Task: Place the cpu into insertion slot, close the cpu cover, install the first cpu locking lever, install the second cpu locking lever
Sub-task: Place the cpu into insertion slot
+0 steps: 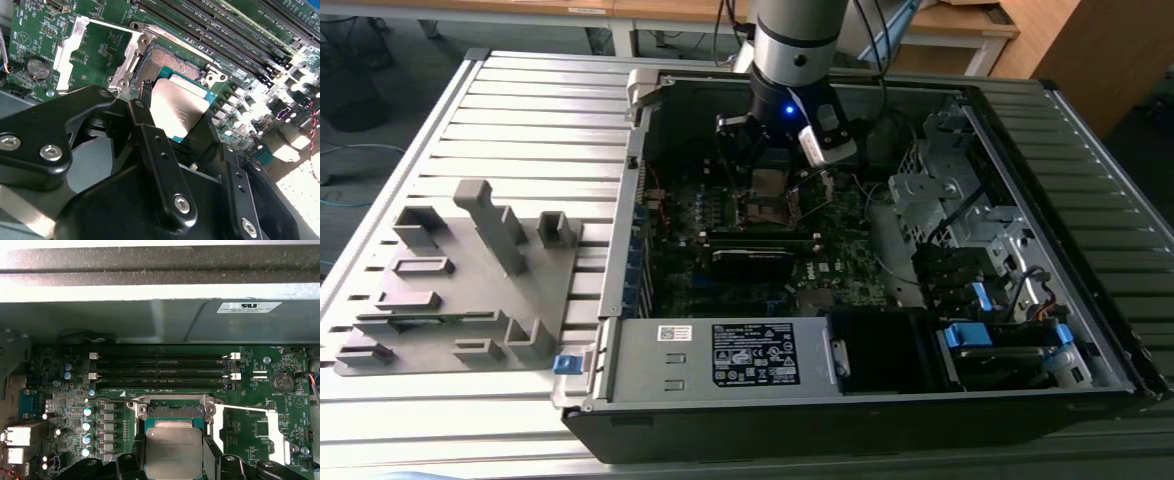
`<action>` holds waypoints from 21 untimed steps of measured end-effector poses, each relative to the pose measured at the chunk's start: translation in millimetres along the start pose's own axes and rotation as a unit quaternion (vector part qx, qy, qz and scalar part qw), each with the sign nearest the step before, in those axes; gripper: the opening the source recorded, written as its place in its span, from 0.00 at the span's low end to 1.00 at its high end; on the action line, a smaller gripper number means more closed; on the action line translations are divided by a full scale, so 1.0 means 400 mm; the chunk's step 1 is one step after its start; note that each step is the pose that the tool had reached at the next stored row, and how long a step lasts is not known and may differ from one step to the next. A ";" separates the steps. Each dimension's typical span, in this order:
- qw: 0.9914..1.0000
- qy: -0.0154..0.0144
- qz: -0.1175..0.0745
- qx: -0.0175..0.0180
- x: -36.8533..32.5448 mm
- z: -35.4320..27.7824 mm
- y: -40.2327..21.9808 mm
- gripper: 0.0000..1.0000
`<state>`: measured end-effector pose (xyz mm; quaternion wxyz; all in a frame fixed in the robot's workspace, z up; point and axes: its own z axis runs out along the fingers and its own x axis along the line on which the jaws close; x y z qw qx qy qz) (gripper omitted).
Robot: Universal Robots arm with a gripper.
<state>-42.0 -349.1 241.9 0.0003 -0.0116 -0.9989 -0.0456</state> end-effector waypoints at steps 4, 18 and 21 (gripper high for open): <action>1.000 -0.003 0.029 0.000 0.000 0.001 0.000 0.54; 0.997 -0.008 0.083 0.000 0.000 0.003 0.000 0.54; 0.995 -0.009 0.094 0.000 0.000 0.003 0.000 0.54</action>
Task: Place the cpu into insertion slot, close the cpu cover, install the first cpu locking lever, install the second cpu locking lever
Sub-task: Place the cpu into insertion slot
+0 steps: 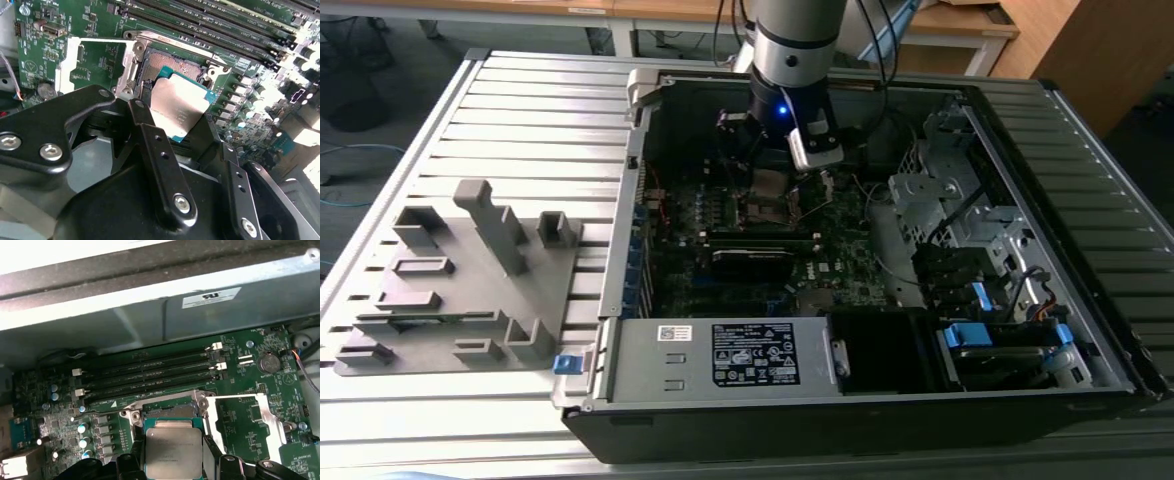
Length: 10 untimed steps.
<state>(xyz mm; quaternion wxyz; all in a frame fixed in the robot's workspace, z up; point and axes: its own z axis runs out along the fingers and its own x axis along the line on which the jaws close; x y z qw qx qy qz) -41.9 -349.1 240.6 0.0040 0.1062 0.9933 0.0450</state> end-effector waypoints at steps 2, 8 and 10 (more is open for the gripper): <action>1.000 0.000 0.003 0.000 0.000 0.000 0.000 0.54; 1.000 -0.001 0.014 0.000 0.000 0.000 0.000 0.54; 1.000 -0.002 0.026 0.000 0.000 0.001 0.000 0.54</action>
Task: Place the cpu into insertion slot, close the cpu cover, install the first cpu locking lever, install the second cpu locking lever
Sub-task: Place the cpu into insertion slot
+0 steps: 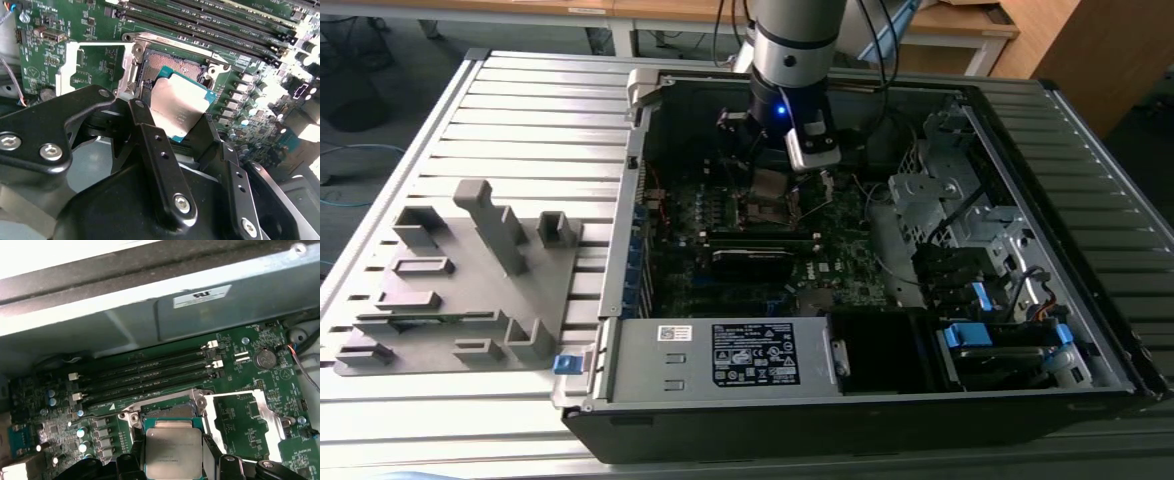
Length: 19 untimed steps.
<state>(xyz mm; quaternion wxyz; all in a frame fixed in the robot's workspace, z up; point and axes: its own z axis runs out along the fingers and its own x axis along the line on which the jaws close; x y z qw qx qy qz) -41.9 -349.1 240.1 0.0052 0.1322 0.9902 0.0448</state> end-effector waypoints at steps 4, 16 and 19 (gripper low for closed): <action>1.000 -0.002 0.021 0.000 0.000 0.001 0.000 0.54; 0.999 -0.004 0.049 0.000 0.000 0.001 0.000 0.54; 0.998 -0.006 0.069 0.000 0.000 0.002 0.000 0.54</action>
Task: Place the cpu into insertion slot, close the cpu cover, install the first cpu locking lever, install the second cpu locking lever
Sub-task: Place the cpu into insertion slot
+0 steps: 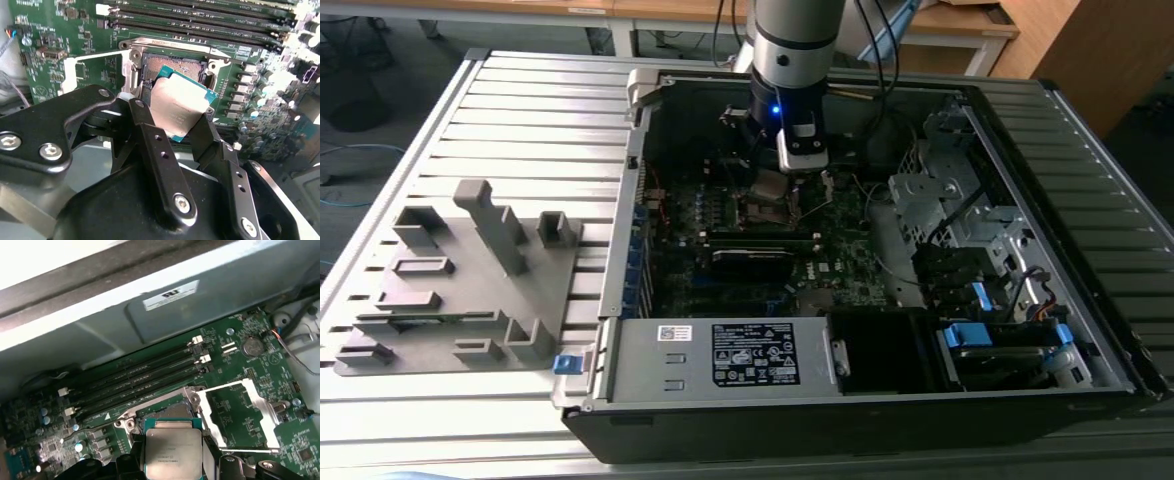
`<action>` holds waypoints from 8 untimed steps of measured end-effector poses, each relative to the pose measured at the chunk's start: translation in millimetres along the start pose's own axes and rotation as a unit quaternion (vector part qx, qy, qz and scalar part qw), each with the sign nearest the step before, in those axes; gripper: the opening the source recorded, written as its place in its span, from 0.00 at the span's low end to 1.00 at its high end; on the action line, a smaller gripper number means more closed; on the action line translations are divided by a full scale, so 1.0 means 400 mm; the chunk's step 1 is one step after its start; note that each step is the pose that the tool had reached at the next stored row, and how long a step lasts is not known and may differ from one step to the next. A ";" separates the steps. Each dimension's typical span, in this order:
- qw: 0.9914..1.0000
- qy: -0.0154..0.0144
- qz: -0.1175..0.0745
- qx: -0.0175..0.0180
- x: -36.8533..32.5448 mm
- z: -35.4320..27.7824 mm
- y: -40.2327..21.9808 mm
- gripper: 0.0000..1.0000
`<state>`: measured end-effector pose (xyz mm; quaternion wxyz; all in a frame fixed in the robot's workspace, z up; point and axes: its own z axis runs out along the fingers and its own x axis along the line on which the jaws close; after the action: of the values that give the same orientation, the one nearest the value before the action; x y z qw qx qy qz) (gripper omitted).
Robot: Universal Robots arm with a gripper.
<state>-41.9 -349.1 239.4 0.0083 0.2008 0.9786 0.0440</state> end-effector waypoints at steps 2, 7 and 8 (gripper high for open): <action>1.000 0.000 0.000 0.000 0.000 0.000 0.000 0.54; 1.000 -0.001 0.008 0.000 0.000 0.000 0.000 0.54; 1.000 -0.001 0.016 0.000 0.000 0.001 0.000 0.54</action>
<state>-41.9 -349.0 239.2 0.0090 0.2161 0.9753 0.0439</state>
